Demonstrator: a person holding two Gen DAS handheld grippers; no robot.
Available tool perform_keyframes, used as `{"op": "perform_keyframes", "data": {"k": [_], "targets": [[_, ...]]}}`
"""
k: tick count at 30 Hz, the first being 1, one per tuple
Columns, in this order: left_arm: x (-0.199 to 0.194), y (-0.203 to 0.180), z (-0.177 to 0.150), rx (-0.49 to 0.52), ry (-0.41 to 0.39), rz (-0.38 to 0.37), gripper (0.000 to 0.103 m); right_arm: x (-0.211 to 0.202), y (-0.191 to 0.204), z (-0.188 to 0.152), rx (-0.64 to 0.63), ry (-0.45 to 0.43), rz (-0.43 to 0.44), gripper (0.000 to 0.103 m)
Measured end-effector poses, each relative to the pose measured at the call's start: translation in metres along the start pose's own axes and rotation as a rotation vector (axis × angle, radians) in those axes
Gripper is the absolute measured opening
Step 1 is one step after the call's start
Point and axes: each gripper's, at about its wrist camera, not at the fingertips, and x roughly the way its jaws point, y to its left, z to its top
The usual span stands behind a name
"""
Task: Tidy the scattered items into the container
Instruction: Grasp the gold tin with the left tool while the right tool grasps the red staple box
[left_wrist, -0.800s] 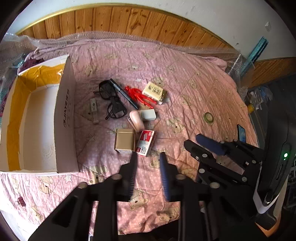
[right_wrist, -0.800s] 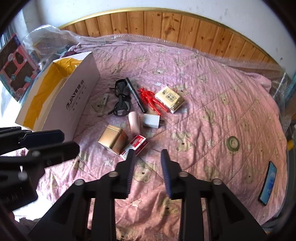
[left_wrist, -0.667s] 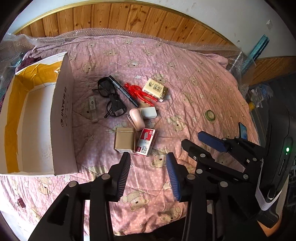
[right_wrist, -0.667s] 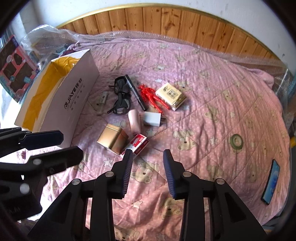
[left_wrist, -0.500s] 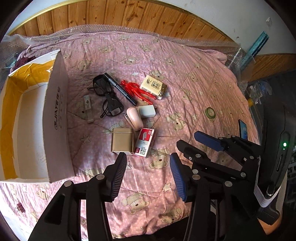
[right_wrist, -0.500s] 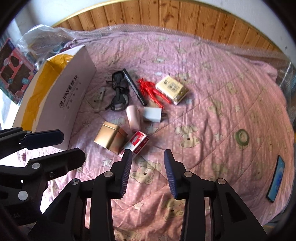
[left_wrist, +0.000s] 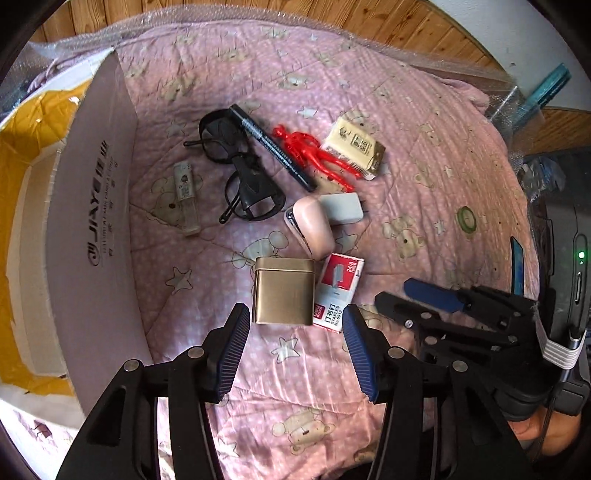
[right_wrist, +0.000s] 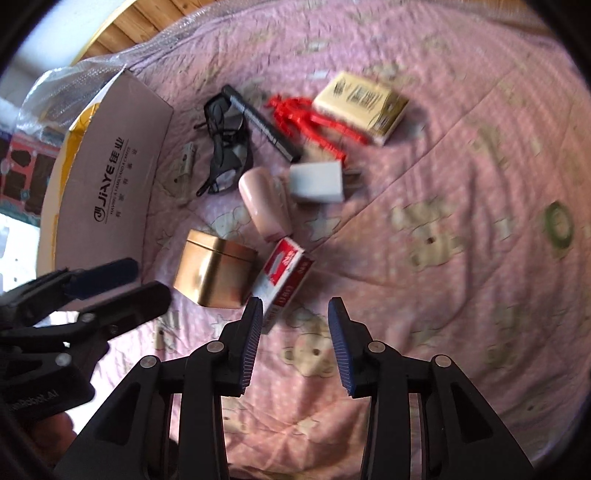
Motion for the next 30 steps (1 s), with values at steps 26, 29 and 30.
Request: {"op": "perform_keyframes", "data": {"k": [26,29,30], "targets": [[0.056,0.018,0.014,0.012,0.082,-0.056,0.068,0.012,-0.031,0.023,0.111,-0.031,0.049,0.016],[0.067,0.012,0.015,0.033,0.108,-0.034,0.068,0.005,-0.044,0.022,0.129,-0.025,0.033,0.016],[0.072,0.014,0.015,0.027,0.123,-0.019,0.066,0.007,-0.046,0.024,0.129,-0.016,0.042,0.017]]}}
